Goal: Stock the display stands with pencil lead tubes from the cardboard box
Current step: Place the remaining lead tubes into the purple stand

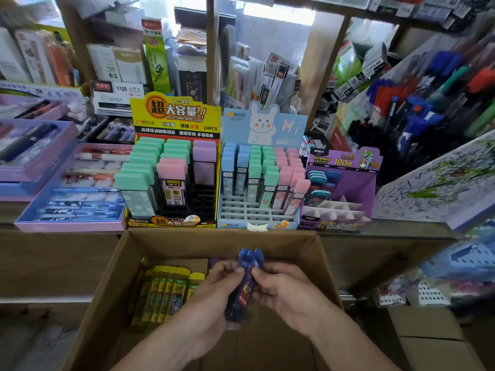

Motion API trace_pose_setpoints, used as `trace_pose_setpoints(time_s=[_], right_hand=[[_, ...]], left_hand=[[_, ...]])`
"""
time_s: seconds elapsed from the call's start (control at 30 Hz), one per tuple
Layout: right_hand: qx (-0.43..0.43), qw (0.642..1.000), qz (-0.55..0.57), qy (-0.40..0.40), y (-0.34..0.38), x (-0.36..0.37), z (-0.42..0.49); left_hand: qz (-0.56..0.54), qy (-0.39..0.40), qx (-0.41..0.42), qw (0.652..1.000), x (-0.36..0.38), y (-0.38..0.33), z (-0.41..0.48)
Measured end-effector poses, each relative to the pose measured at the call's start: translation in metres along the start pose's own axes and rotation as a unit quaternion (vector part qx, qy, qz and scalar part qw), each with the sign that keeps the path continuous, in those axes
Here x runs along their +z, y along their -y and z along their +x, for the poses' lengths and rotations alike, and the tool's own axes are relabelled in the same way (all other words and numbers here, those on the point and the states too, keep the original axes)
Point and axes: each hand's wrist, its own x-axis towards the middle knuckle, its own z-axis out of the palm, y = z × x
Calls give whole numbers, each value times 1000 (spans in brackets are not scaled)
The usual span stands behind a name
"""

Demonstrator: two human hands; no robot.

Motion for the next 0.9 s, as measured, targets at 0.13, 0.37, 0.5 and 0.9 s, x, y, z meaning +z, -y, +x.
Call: trace_pose_setpoints(time_s=[0.13, 0.37, 0.5, 0.9], right_hand=[[-62, 998, -32, 2, 7, -5, -7], [-158, 983, -79, -42, 26, -16, -22], [-187, 980, -47, -46, 44, -26, -36], [-402, 885, -128, -199, 115, -85, -64]], left_hand=[[11, 26, 16, 999, 2, -7, -2], [30, 22, 53, 998, -1, -12, -4], [-1, 30, 41, 999, -2, -13, -4], [-40, 19, 45, 998, 0, -13, -4]])
